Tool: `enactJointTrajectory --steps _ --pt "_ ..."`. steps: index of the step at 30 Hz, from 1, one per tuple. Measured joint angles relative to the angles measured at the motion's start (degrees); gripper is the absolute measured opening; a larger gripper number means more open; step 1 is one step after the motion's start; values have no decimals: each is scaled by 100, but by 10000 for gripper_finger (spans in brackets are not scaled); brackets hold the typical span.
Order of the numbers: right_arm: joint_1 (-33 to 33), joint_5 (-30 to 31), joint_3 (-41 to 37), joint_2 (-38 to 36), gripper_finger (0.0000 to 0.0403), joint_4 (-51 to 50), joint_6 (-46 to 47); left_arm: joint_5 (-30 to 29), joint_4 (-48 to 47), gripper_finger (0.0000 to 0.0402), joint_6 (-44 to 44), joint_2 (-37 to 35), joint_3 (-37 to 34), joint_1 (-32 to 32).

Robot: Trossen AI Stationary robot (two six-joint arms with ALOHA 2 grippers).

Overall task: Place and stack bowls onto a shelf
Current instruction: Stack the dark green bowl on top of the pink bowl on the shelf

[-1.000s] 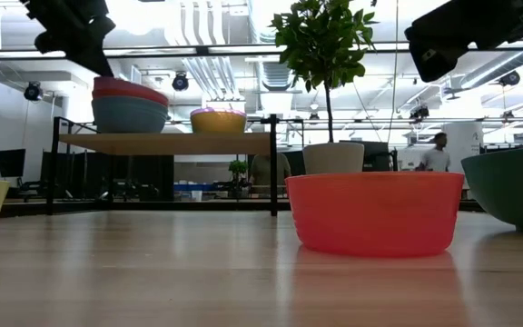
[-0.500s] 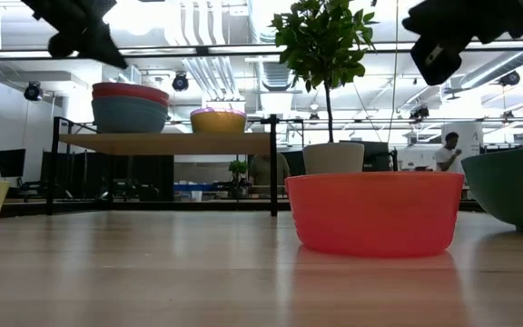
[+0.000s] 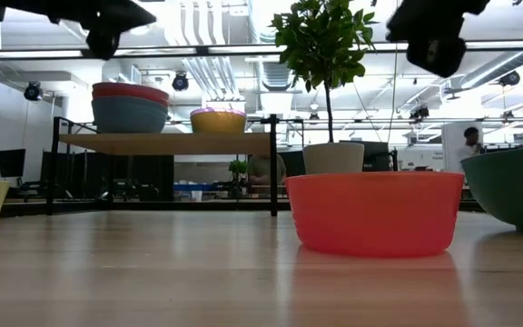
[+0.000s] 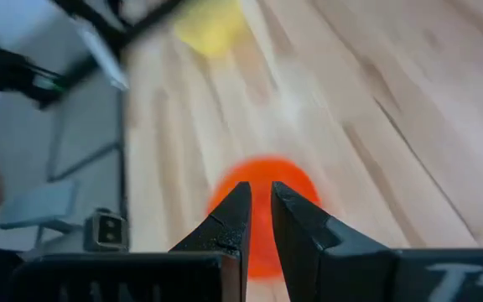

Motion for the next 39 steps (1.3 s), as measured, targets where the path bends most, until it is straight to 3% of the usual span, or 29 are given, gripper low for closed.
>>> enactJointTrajectory --steps 6,11,20,35,39 --pt "0 -7 1407 898 38 -2430 1117 -2 1041 0 286 217 -294 -818" --pt "1 -431 2231 1620 38 -3588 1699 -4 1403 0 327 424 -316 -1178" --pt "6 -1248 2848 2565 55 -5486 2217 -11 1414 0 374 597 -205 -1265" --pt "15 -1288 2829 3198 168 -5574 2207 -11 1416 0 426 602 -189 -1262" --pt "13 -1184 2829 3477 179 -5508 2185 -11 1414 0 460 602 -189 -1262"
